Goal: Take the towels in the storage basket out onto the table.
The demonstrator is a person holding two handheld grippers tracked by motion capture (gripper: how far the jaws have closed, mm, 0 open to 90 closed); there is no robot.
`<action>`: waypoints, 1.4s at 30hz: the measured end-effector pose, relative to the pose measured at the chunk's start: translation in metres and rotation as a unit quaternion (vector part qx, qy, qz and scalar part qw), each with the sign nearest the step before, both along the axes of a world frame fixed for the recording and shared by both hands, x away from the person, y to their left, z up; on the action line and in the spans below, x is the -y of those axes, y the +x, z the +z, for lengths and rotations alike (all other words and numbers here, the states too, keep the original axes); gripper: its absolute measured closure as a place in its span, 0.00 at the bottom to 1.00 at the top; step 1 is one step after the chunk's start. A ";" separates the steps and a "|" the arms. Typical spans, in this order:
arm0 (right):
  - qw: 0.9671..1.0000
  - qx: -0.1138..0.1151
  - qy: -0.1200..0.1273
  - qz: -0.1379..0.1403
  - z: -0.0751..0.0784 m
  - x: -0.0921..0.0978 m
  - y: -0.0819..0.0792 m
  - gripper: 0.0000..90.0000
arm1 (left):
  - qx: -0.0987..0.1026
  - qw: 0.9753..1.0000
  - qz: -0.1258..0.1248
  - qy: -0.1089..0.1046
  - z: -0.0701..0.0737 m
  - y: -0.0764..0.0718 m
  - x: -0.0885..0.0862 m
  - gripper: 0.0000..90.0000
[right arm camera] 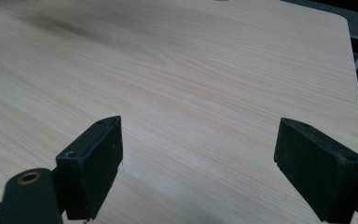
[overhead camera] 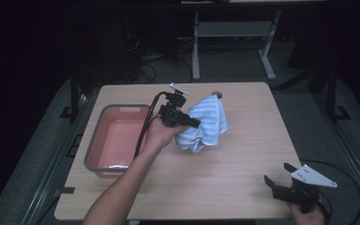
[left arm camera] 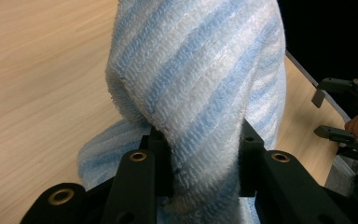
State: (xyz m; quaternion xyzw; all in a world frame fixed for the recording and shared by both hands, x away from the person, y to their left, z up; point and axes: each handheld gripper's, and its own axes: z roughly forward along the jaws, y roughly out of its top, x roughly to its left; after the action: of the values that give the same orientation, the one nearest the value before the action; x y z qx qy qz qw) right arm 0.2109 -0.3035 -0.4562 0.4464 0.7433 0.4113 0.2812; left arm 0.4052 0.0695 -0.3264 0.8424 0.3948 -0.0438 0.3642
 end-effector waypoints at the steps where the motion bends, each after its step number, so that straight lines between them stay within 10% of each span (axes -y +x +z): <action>1: 1.000 0.000 0.001 -0.001 0.000 0.001 0.000 0.17 | 0.000 1.000 -0.001 0.001 -0.001 0.001 0.002 0.75; 42: 1.000 -0.004 0.005 0.000 0.000 -0.004 0.005 0.17 | -0.058 0.998 0.000 0.015 -0.069 0.012 0.058 0.71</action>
State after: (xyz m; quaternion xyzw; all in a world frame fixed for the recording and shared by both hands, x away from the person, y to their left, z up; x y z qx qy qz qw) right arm 0.2156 -0.3000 -0.4565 0.4493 0.7425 0.4134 0.2757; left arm 0.4176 0.0117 -0.3951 0.8439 0.4155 -0.0865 0.3283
